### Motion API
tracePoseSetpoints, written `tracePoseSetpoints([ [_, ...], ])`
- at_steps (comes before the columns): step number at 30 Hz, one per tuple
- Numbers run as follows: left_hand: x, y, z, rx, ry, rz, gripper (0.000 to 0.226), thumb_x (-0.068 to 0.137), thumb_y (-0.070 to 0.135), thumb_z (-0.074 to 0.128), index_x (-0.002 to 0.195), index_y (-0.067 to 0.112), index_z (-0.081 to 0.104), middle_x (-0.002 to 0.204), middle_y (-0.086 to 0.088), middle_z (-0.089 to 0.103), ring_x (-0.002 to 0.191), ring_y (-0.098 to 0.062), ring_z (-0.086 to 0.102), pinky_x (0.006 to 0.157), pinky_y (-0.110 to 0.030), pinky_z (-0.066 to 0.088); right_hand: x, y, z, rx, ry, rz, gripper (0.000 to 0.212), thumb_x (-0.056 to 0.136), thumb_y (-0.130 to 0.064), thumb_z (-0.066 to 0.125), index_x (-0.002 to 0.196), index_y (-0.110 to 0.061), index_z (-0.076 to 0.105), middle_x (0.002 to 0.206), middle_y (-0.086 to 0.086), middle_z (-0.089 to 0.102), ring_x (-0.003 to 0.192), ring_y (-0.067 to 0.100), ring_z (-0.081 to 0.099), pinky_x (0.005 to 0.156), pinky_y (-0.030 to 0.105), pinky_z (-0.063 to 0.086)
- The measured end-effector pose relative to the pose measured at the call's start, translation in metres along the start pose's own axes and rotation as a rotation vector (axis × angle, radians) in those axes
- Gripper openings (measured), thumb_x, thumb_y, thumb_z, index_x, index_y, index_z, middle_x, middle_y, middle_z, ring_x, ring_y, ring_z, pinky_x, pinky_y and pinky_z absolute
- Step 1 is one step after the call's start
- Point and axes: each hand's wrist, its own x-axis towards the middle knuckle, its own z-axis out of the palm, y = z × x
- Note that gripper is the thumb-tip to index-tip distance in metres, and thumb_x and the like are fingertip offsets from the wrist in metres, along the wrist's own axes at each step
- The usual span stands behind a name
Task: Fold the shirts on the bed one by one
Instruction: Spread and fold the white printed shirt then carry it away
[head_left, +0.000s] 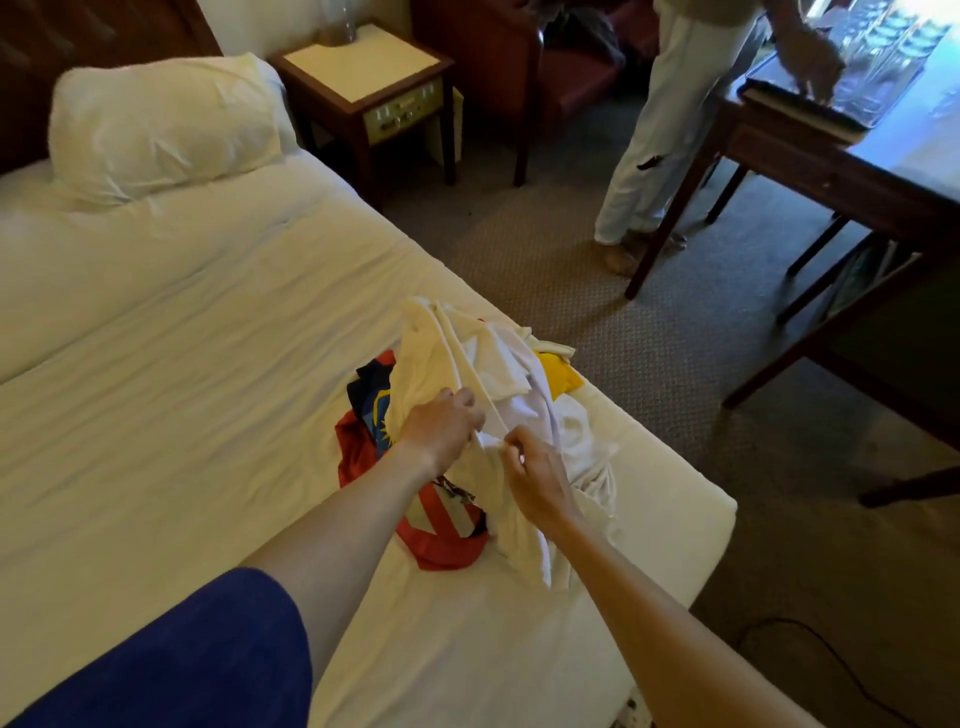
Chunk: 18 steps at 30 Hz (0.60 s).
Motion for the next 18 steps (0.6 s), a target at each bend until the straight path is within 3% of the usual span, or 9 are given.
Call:
tracePoseSetpoints([
  [5, -0.038, -0.007, -0.077, -0.373, 0.435, -0.16, 0.018, 0.098, 0.014, 0.052, 0.108, 0.018, 0.065, 0.099, -0.008, 0.068, 0.098, -0.031, 0.058, 0.068, -0.037, 0.043, 0.005, -0.058, -0.035, 0.112, 0.037, -0.078, 0.02, 0.097, -0.041, 0.044, 0.095, -0.022, 0.049, 0.072, -0.003, 0.055, 0.069, 0.015, 0.052, 0.067, 0.038, 0.043],
  [7, -0.06, -0.009, -0.123, -0.446, 0.564, -0.186, 0.014, 0.095, 0.015, 0.054, 0.106, 0.019, 0.064, 0.096, -0.008, 0.07, 0.09, -0.03, 0.063, 0.066, -0.035, 0.044, 0.002, -0.089, -0.049, 0.021, -0.037, -0.148, 0.05, 0.083, -0.065, 0.051, 0.115, -0.027, 0.048, 0.075, -0.011, 0.055, 0.07, 0.009, 0.05, 0.07, 0.039, 0.045],
  [9, -0.086, -0.009, -0.169, -0.498, 0.671, -0.16, 0.012, 0.094, 0.014, 0.058, 0.102, 0.018, 0.064, 0.098, -0.004, 0.072, 0.088, -0.026, 0.067, 0.071, -0.035, 0.05, -0.005, -0.125, -0.058, -0.153, -0.084, -0.254, 0.075, 0.067, -0.073, 0.064, 0.127, -0.029, 0.048, 0.098, -0.015, 0.058, 0.087, 0.007, 0.053, 0.077, 0.032, 0.045],
  [11, -0.118, -0.008, -0.213, -0.514, 0.757, -0.129, 0.011, 0.095, 0.013, 0.059, 0.103, 0.018, 0.065, 0.1, -0.003, 0.073, 0.089, -0.023, 0.068, 0.077, -0.035, 0.053, -0.018, -0.162, -0.064, -0.218, -0.066, -0.316, 0.049, 0.075, -0.049, 0.072, 0.116, -0.022, 0.063, 0.1, -0.004, 0.066, 0.092, 0.017, 0.061, 0.073, 0.032, 0.046],
  [13, -0.155, -0.009, -0.252, -0.506, 0.828, -0.108, 0.013, 0.097, 0.013, 0.059, 0.108, 0.016, 0.066, 0.105, -0.004, 0.072, 0.091, -0.021, 0.067, 0.08, -0.034, 0.055, -0.03, -0.204, -0.074, -0.178, 0.013, -0.288, 0.019, 0.085, -0.027, 0.067, 0.099, -0.014, 0.07, 0.088, 0.006, 0.069, 0.084, 0.027, 0.064, 0.069, 0.037, 0.048],
  [16, -0.222, -0.019, -0.304, -0.475, 0.998, -0.127, 0.014, 0.098, 0.013, 0.058, 0.11, 0.012, 0.066, 0.105, -0.006, 0.071, 0.091, -0.02, 0.067, 0.082, -0.035, 0.056, -0.054, -0.27, -0.096, -0.131, 0.009, -0.232, 0.011, 0.084, -0.024, 0.069, 0.095, -0.022, 0.071, 0.088, 0.004, 0.068, 0.084, 0.025, 0.063, 0.076, 0.041, 0.055],
  [18, -0.275, -0.032, -0.333, -0.479, 1.157, -0.185, 0.013, 0.098, 0.012, 0.057, 0.106, 0.01, 0.066, 0.103, -0.007, 0.071, 0.09, -0.02, 0.066, 0.082, -0.034, 0.055, -0.076, -0.312, -0.105, -0.149, 0.002, -0.255, 0.006, 0.084, -0.02, 0.069, 0.08, -0.024, 0.069, 0.082, 0.0, 0.065, 0.079, 0.022, 0.062, 0.07, 0.036, 0.054],
])
